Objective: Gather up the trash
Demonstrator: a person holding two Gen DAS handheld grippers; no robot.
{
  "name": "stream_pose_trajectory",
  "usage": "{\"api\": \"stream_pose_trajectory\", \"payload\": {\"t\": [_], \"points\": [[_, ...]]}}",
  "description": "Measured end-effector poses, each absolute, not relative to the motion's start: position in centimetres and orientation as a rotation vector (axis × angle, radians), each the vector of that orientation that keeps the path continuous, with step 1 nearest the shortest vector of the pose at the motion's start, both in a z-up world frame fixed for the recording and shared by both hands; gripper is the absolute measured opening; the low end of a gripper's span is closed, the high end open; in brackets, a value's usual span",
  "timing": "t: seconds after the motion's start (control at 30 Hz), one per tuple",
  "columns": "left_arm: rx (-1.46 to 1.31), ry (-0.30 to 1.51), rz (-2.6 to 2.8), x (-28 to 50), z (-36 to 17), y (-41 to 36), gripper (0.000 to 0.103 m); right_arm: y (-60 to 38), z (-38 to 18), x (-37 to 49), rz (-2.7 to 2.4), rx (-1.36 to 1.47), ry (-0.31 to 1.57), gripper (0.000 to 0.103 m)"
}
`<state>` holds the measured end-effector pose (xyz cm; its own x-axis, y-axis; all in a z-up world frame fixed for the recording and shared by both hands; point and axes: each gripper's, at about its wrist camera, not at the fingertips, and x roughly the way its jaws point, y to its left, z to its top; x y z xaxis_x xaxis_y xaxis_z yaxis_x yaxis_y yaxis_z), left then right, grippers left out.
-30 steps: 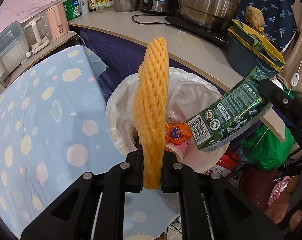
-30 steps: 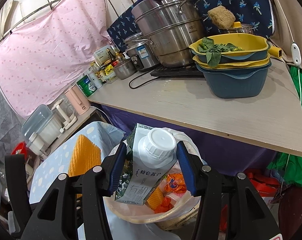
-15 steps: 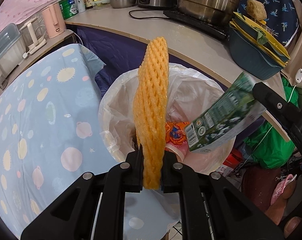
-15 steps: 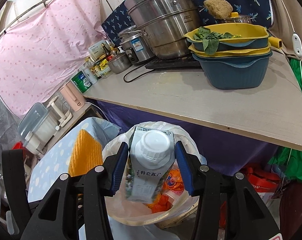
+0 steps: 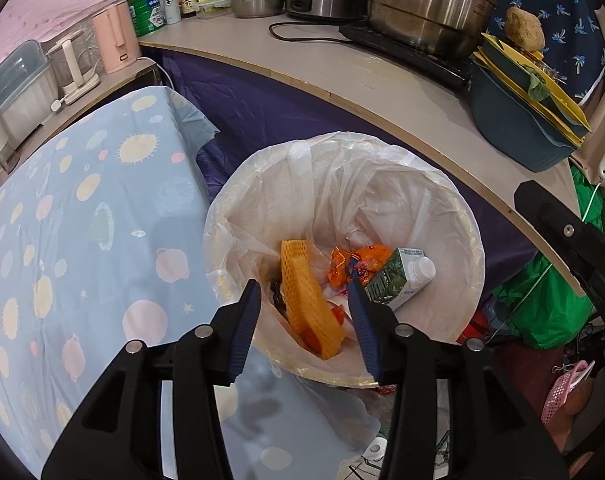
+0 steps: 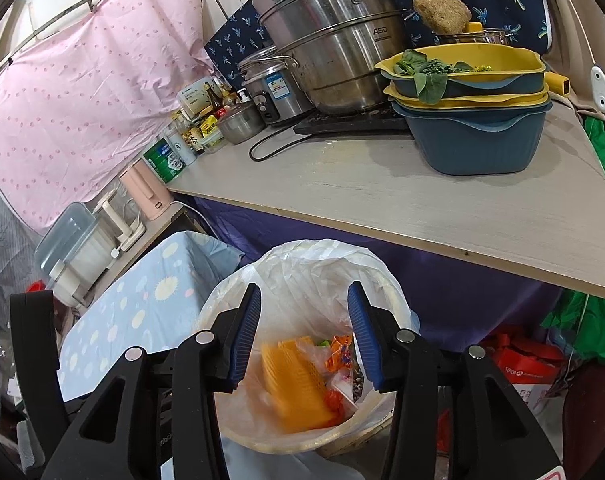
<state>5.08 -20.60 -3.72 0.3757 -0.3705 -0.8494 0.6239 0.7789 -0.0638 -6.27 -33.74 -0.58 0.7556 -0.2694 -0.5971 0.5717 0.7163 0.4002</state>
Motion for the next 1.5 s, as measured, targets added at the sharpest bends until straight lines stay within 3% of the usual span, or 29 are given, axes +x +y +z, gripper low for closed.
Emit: {"api": "stream_pose_trajectory", "payload": {"t": [0.1, 0.33, 0.4, 0.63, 1.03, 1.5], "points": [[0.28, 0.991, -0.634, 5.2, -3.5, -20.3, 0.056, -33.6, -0.5, -6.4, -0.495, 0.606, 0.531, 0.053], [0.258, 0.979, -0.625, 5.3, -2.9, -19.4, 0.06, -32.7, -0.2, -6.5, -0.499, 0.583, 0.532, 0.058], [0.249, 0.974, -0.619, 5.3, -2.7, -19.1, 0.066, -32.5, -0.1, -6.6, -0.499, 0.576, 0.532, 0.059], [0.218, 0.962, -0.595, 5.7, -2.0, -17.4, 0.07, -31.2, 0.3, -6.7, -0.492, 0.547, 0.54, 0.065], [0.207, 0.926, -0.531, 5.1, -1.6, -14.4, 0.087, -27.9, 0.6, -6.7, -0.461, 0.482, 0.582, 0.08], [0.254, 0.944, -0.494, 4.2, -0.9, -12.0, 0.092, -25.1, 1.8, -7.5, -0.481, 0.356, 0.682, 0.085]]}}
